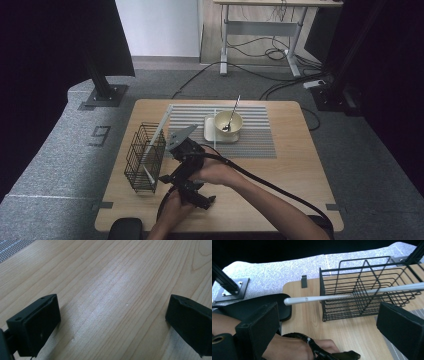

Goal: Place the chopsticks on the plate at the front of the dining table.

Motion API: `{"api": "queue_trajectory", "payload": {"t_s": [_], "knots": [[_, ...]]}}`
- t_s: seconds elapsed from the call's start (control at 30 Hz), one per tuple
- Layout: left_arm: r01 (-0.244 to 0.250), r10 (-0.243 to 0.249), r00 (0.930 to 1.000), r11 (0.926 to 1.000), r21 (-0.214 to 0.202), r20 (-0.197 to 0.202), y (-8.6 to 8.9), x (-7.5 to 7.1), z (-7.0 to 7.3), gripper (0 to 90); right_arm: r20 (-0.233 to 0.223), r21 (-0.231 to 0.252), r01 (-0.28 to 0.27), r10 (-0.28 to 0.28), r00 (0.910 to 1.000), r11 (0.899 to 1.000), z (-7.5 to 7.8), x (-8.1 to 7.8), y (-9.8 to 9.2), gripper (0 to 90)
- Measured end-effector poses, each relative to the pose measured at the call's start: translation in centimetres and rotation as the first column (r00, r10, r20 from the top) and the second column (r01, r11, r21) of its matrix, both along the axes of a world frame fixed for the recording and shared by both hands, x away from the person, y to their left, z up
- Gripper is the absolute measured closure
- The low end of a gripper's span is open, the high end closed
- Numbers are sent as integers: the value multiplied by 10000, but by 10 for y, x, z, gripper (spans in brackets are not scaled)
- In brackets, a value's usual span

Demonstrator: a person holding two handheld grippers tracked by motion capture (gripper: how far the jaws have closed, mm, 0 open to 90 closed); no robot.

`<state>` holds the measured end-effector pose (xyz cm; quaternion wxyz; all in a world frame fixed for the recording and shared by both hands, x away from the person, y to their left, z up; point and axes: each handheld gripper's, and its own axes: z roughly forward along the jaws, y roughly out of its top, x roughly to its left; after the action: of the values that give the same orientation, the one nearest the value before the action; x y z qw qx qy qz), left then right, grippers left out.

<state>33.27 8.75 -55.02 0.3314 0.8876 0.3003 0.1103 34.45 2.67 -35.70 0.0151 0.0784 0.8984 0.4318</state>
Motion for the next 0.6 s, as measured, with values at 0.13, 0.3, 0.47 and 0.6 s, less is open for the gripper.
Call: {"api": "queue_trajectory", "payload": {"t_s": [0.13, 0.3, 0.47, 0.6], "knots": [[-4, 4, 10000, 10000, 9, -4, 0, 0, 0, 0, -60, -30, -277, 277, 9996, 9996, -2, -3, 14, 44], [-4, 4, 10000, 10000, -6, 6, 0, 0, 0, 0, -170, -219, -469, 465, 9988, 9987, -7, -5, 25, 44], [8, -8, 10000, 10000, 28, -17, 0, 0, 0, 0, -321, -544, -478, 461, 9984, 9974, -18, -4, 36, 59], [-14, 14, 10000, 10000, 7, -18, 0, 0, 0, 0, -282, -691, -210, 191, 9994, 9974, -21, 0, 38, 108]]}}
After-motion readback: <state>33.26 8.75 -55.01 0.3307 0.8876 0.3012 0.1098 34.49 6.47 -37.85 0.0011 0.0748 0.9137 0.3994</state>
